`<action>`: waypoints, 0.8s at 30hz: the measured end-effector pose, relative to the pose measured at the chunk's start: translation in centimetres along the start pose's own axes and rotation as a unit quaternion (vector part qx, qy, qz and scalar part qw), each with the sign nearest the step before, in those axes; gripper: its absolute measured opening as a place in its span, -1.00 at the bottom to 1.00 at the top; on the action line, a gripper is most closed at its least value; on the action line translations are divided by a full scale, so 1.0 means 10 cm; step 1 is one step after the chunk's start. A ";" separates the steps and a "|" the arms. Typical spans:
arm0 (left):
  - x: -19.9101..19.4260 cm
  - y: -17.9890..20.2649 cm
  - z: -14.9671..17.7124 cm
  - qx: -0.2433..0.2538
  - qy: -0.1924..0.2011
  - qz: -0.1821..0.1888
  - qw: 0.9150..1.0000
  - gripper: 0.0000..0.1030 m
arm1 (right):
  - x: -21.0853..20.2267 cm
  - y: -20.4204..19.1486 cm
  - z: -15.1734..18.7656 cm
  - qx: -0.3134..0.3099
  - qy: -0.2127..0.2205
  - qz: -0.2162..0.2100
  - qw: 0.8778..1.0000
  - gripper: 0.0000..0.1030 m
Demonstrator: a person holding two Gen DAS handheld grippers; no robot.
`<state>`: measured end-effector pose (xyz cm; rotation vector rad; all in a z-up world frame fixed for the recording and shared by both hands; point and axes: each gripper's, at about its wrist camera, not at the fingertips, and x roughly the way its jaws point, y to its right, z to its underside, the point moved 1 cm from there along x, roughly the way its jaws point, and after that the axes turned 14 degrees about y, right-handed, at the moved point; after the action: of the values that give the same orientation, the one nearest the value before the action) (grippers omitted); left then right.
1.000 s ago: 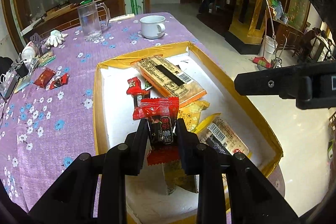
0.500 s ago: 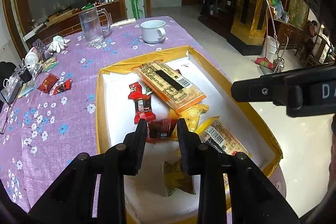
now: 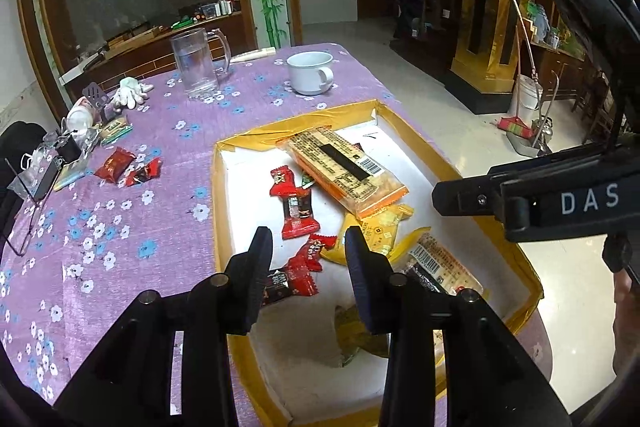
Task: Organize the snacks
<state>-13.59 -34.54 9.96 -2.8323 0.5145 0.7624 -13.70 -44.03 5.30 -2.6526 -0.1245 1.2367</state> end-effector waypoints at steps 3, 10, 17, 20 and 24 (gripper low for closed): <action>-0.03 -0.03 0.00 -0.001 0.003 -0.003 1.000 -0.20 | 0.02 0.00 0.00 0.001 0.000 -0.001 1.000 0.29; -0.21 -0.14 0.01 -0.002 0.014 0.008 1.000 0.45 | -0.02 -0.06 0.10 -0.013 -0.002 0.012 1.000 0.33; -0.45 -0.20 0.12 -0.004 0.012 0.001 1.000 0.57 | -0.18 -0.10 0.46 -0.043 -0.009 0.012 0.999 0.41; -0.59 -0.21 0.12 -0.005 0.014 -0.011 1.000 0.57 | -0.21 -0.14 0.55 -0.057 -0.011 0.008 0.998 0.48; -0.73 -0.14 0.13 0.037 0.007 -0.069 0.997 0.58 | -0.18 -0.18 0.48 -0.065 -0.012 -0.012 0.998 0.48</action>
<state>-19.56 -30.84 12.70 -2.7715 0.3367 0.6831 -18.46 -41.82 4.03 -2.7381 -0.2487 1.2949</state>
